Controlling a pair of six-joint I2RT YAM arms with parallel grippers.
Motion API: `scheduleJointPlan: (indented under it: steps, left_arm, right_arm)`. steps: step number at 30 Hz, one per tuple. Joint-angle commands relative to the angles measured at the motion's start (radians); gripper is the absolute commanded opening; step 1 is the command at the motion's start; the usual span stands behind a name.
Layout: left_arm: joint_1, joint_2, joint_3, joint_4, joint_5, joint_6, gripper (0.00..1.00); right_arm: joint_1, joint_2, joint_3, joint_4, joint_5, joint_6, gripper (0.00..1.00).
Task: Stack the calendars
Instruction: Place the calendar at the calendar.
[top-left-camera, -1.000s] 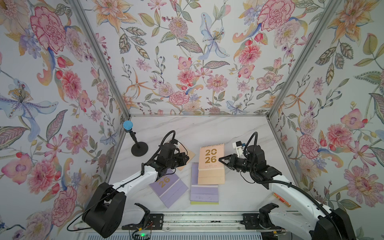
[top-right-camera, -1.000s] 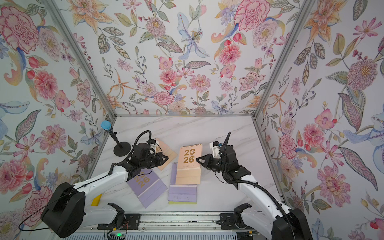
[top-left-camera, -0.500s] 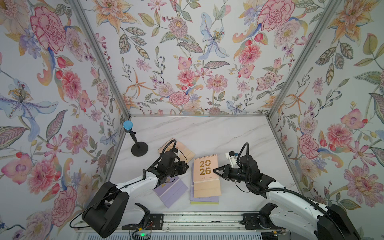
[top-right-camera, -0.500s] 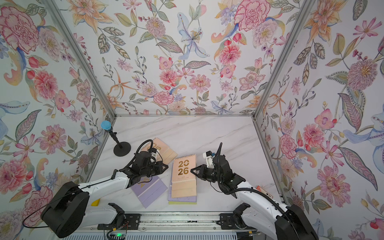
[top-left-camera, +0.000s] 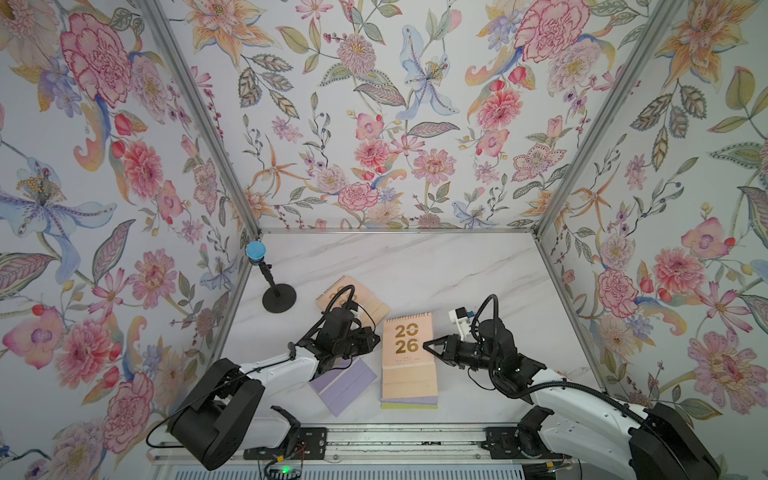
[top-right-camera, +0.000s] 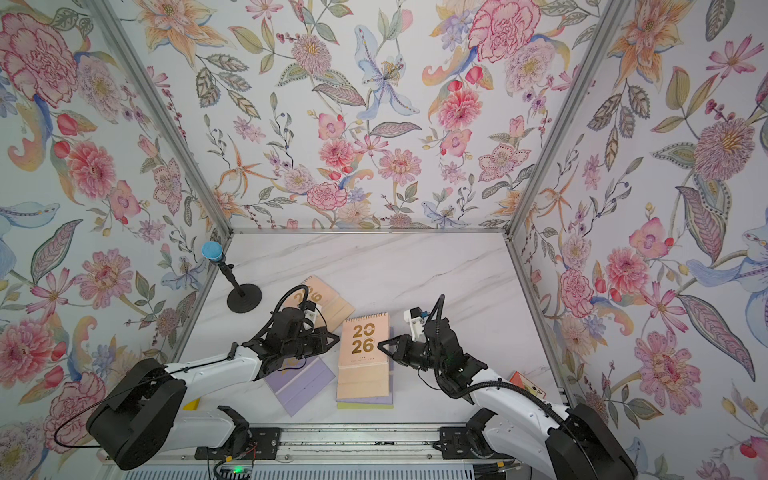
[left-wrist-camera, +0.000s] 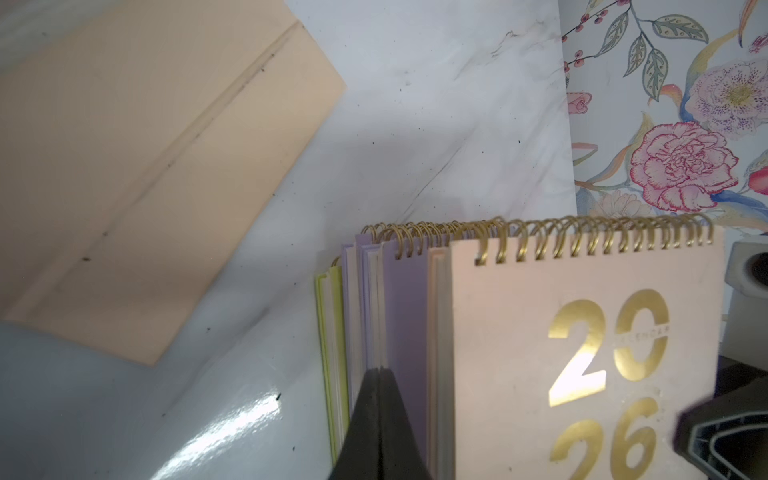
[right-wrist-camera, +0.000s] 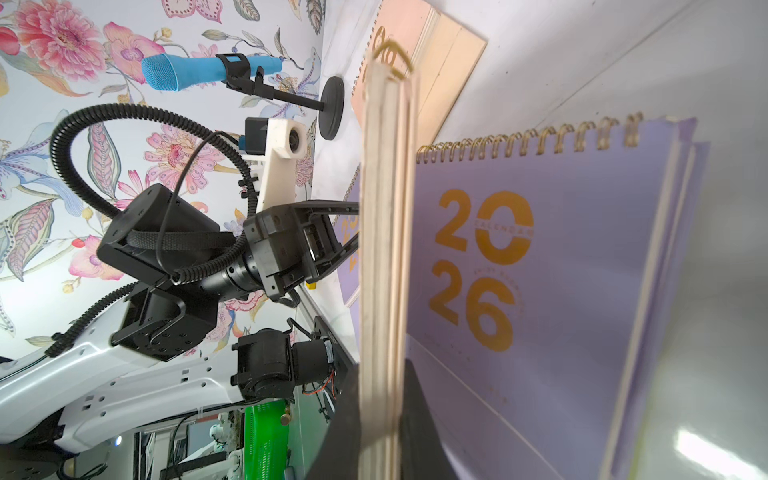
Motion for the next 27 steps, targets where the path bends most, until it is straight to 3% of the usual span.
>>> scheduleJointPlan:
  steps: [1, 19, 27]
  left_arm:
    - [-0.010, 0.012, -0.016, 0.026, 0.008, -0.013, 0.00]
    - [-0.029, 0.053, -0.024, 0.065, 0.014, -0.026, 0.00]
    - [-0.030, 0.053, -0.026, 0.063, 0.012, -0.026, 0.00]
  right_arm:
    - [0.005, 0.007, -0.006, 0.109, -0.007, 0.027, 0.03]
    - [-0.001, 0.072, -0.046, 0.198, -0.011, 0.040, 0.04]
    - [-0.004, 0.092, -0.061, 0.203, 0.000, 0.037, 0.12]
